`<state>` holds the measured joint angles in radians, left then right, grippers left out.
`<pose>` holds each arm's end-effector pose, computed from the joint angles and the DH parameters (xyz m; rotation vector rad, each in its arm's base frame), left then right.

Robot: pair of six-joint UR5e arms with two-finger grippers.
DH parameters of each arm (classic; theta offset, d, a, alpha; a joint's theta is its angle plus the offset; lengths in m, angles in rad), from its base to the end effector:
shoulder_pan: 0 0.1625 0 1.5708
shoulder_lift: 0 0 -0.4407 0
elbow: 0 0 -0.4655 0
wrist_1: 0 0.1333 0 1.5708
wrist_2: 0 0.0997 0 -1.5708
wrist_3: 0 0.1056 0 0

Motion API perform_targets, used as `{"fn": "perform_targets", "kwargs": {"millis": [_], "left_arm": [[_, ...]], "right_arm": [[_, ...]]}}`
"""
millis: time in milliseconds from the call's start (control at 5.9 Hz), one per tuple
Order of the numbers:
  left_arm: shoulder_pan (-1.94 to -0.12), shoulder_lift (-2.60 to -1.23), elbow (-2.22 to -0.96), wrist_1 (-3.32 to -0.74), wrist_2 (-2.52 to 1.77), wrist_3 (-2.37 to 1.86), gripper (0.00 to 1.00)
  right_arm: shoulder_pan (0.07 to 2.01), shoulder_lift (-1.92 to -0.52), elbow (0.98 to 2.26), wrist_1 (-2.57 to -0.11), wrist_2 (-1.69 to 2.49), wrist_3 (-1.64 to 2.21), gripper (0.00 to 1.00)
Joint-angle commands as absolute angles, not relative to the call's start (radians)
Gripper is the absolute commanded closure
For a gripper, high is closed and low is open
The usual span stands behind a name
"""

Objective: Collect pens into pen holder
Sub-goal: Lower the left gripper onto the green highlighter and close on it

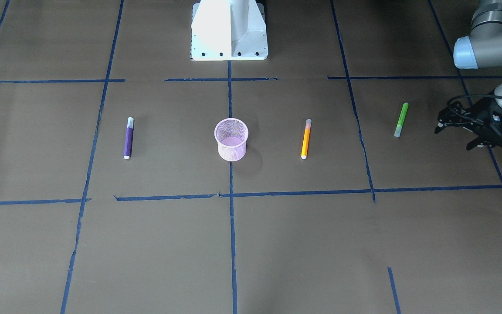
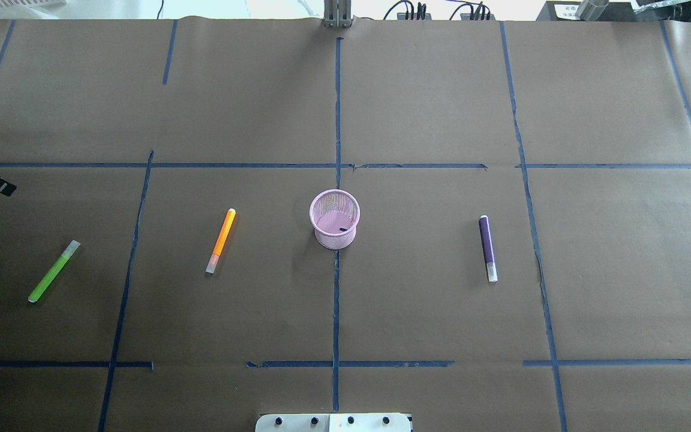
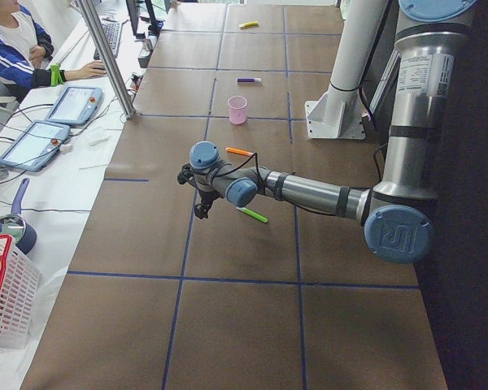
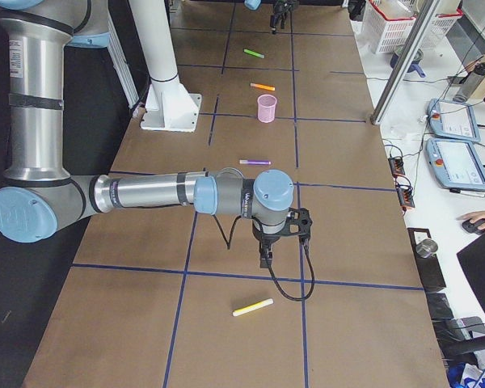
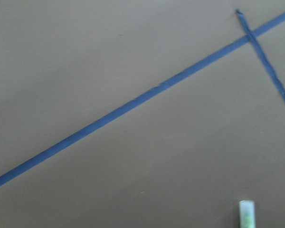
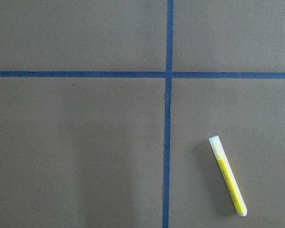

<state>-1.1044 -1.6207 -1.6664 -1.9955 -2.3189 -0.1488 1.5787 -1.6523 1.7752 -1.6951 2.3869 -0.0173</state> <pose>0.2186 -0.5709 0.5465 0.3003 0.8660 0.5084 0.0605 -0.5252 0.6172 0.0090 -0.8161 -0.0083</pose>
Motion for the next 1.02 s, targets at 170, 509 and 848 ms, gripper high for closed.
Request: {"fn": "perform_targets", "kwargs": {"millis": [170, 509, 848], "left_arm": [[-1.035, -1.612, -1.687, -2.013, -2.247, -0.175, 0.00], [-1.005, -1.611, -1.686, -2.011, -2.215, -0.173, 0.00], [-0.983, -1.565, -1.713, -2.040, -2.215, -0.298, 0.00]], "right_arm": [[1.572, -1.652, 1.790, -1.695, 2.390, -0.018, 0.00], [1.572, -1.652, 1.787, -1.695, 2.390, -0.023, 0.00], [1.569, -1.654, 1.786, -1.694, 2.390, -0.020, 0.00]]}}
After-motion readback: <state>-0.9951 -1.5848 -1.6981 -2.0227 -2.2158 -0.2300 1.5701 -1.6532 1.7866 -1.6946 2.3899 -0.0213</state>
